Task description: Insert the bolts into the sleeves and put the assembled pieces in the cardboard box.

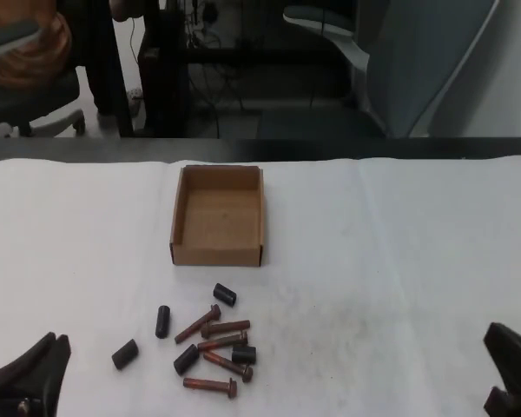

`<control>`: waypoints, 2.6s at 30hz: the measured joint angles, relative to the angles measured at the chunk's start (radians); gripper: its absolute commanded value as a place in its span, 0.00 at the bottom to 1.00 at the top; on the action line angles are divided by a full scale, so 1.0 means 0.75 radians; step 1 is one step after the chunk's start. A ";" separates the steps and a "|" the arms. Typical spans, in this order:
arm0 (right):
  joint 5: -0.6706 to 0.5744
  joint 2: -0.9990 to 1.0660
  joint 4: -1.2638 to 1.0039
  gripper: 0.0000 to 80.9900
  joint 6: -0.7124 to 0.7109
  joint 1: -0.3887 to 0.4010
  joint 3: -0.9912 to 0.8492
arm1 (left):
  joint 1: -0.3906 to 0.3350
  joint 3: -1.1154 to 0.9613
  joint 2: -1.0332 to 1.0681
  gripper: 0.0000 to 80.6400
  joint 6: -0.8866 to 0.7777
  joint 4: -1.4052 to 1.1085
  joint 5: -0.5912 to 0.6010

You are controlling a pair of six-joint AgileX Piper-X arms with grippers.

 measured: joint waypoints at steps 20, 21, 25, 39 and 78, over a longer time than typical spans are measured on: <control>-0.393 0.346 -0.097 0.70 0.012 0.119 -0.445 | 0.000 -0.480 0.789 0.80 -0.002 0.191 0.165; -0.392 0.423 -0.068 0.70 0.033 0.124 -0.505 | 0.000 -0.582 0.922 0.80 0.069 0.270 0.175; -0.396 0.628 0.069 0.70 0.051 0.152 -0.687 | 0.000 -0.833 1.325 0.80 0.220 0.484 0.176; -0.391 1.140 0.377 0.70 -0.145 0.331 -1.064 | 0.047 -1.093 1.858 0.80 0.706 0.686 0.090; 0.226 1.861 -0.045 0.70 1.409 0.985 -1.100 | 0.330 -1.120 1.209 0.02 0.326 0.507 0.506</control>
